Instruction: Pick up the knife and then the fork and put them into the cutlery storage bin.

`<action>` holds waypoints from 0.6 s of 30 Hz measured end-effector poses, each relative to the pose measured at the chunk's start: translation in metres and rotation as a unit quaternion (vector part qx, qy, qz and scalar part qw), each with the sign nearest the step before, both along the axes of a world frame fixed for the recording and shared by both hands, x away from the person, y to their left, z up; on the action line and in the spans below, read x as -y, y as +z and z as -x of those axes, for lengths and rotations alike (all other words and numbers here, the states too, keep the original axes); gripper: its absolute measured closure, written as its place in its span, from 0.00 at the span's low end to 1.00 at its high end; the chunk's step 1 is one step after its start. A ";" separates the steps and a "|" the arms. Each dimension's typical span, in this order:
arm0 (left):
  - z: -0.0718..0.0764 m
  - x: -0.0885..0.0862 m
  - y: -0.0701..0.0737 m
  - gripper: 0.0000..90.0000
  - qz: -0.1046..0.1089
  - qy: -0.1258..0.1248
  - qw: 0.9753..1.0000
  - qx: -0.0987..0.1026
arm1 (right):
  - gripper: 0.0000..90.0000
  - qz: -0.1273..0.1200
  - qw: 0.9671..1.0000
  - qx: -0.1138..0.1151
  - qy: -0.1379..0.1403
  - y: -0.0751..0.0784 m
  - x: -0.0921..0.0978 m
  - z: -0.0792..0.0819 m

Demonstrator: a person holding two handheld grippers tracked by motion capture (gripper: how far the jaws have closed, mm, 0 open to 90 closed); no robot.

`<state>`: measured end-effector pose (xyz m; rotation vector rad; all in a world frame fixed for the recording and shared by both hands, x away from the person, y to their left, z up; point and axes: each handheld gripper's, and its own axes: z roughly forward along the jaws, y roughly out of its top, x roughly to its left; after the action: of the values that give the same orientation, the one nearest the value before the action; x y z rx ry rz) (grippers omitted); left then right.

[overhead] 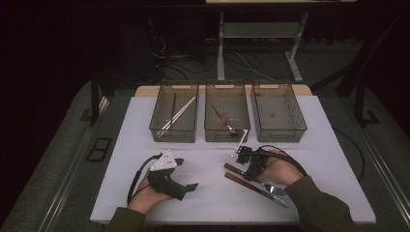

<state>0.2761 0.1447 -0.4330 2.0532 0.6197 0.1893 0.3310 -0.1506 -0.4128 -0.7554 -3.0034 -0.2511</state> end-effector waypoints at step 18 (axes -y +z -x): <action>0.001 -0.002 0.000 0.00 0.006 -0.002 1.000 0.003 | 0.86 -0.177 0.980 0.053 -0.072 0.022 0.068 -0.002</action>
<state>0.2754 0.1472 -0.4328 2.0414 0.6116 0.1875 0.3329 -0.2189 -0.3910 -0.9432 -2.8729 -0.8299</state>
